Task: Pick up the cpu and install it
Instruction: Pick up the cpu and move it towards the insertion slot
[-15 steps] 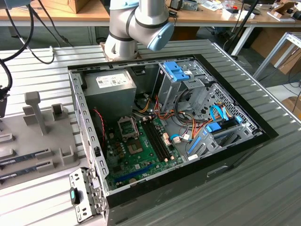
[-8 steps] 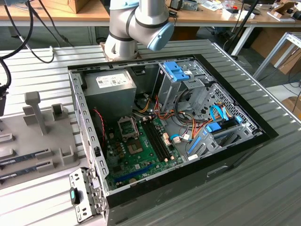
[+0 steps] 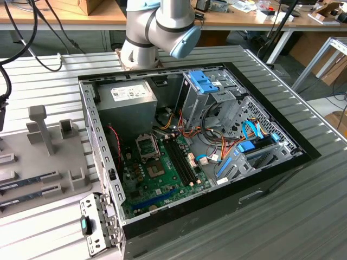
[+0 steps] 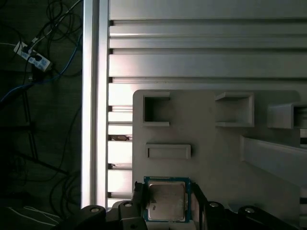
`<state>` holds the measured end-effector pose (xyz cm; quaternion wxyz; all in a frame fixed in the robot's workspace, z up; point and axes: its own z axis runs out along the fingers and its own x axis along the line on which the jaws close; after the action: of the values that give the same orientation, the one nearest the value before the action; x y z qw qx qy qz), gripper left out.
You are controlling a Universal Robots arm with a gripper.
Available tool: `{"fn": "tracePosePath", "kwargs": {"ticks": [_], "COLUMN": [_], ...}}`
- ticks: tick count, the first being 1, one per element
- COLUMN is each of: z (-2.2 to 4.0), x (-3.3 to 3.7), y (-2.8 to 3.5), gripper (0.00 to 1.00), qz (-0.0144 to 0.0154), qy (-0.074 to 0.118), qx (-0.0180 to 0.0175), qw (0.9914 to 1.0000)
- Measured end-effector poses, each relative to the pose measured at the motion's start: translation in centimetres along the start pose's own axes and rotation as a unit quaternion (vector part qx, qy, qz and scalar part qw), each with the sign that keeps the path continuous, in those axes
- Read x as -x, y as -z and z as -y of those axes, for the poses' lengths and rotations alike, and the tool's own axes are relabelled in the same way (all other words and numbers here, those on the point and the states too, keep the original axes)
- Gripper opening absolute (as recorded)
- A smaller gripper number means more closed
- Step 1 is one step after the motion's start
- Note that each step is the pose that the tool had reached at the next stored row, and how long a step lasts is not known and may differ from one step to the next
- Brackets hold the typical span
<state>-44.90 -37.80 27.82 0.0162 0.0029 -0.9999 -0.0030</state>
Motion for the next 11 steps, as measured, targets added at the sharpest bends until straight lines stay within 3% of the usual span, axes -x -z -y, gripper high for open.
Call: {"fn": "tracePosePath", "kwargs": {"ticks": [11], "z": [0.00], "x": [-0.01], "y": [0.32], "gripper": [0.47], "qz": [0.0000], "qy": [0.000], "qx": [-0.0001], "qw": [1.00000]}}
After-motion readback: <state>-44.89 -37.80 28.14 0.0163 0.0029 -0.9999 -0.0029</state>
